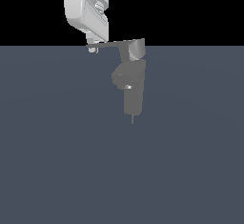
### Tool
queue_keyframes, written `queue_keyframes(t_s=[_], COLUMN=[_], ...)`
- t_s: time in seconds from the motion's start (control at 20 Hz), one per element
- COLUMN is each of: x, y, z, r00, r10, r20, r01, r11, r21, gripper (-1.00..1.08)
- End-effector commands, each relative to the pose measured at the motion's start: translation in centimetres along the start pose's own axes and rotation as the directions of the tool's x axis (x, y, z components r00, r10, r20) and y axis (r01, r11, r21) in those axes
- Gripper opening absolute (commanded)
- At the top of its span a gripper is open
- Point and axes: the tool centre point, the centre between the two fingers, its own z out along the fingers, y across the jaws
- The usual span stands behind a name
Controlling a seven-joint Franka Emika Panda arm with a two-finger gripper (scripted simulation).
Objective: Turn on the faucet by rotating a designated handle.
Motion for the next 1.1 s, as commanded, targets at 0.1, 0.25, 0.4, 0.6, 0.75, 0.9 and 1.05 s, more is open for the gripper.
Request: queue_keyframes(t_s=[0.1, 0.25, 0.4, 0.6, 0.75, 0.9, 1.05], x=[-0.4, 0.4, 1.0, 1.8, 2.4, 3.0, 3.6], y=[1.3, 1.3, 2.0, 3.0, 3.7, 4.5, 5.2], z=[-0.3, 0.1, 0.1, 0.0, 0.0, 0.0, -0.1], r00=[1.000, 1.000, 1.000, 1.000, 1.000, 1.000, 1.000], r10=[-0.006, 0.001, 0.001, 0.000, -0.001, -0.002, -0.002], r20=[0.000, -0.004, -0.004, -0.003, -0.003, -0.002, -0.002], r01=[0.006, -0.001, -0.001, 0.000, 0.001, 0.002, 0.002], r11=[1.000, 1.000, 1.000, 1.000, 1.000, 1.000, 1.000], r21=[0.001, -0.001, -0.001, -0.001, 0.000, 0.000, 0.000], gripper=[-1.00, -1.00, -1.00, -1.00, -1.00, -1.00, -1.00])
